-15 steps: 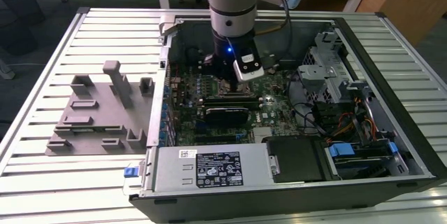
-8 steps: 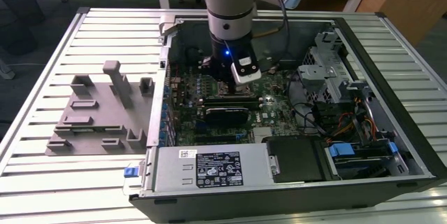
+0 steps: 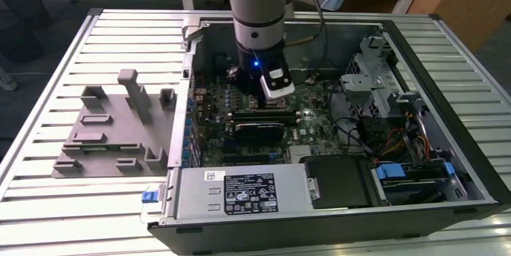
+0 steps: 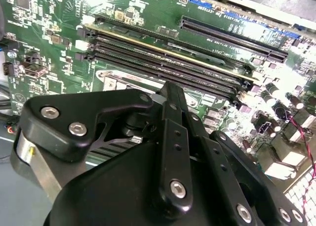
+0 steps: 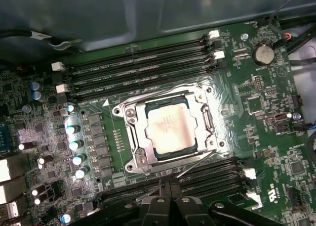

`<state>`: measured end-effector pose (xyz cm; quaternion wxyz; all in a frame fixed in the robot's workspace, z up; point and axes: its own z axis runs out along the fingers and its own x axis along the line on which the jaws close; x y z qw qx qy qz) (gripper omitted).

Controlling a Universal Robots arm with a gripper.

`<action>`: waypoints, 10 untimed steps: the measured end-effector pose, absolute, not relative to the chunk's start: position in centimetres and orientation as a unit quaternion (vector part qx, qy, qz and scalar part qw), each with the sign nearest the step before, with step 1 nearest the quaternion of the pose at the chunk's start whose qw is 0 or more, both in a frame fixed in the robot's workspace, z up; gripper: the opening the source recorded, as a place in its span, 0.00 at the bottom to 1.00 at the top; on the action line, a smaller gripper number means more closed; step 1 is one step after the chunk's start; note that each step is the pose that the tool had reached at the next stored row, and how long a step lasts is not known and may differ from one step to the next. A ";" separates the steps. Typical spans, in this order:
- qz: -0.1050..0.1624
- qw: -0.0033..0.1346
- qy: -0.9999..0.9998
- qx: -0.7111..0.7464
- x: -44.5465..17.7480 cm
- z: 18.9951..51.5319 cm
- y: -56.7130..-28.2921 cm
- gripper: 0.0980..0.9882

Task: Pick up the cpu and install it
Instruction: 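Install the second cpu locking lever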

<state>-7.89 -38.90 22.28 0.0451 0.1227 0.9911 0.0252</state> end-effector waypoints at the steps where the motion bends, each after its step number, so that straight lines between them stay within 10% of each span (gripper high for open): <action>1: 0.025 0.045 0.991 0.122 -7.9 22.2 -38.9 0.01; 10: 0.025 0.045 0.991 0.121 -8.0 21.9 -38.9 0.01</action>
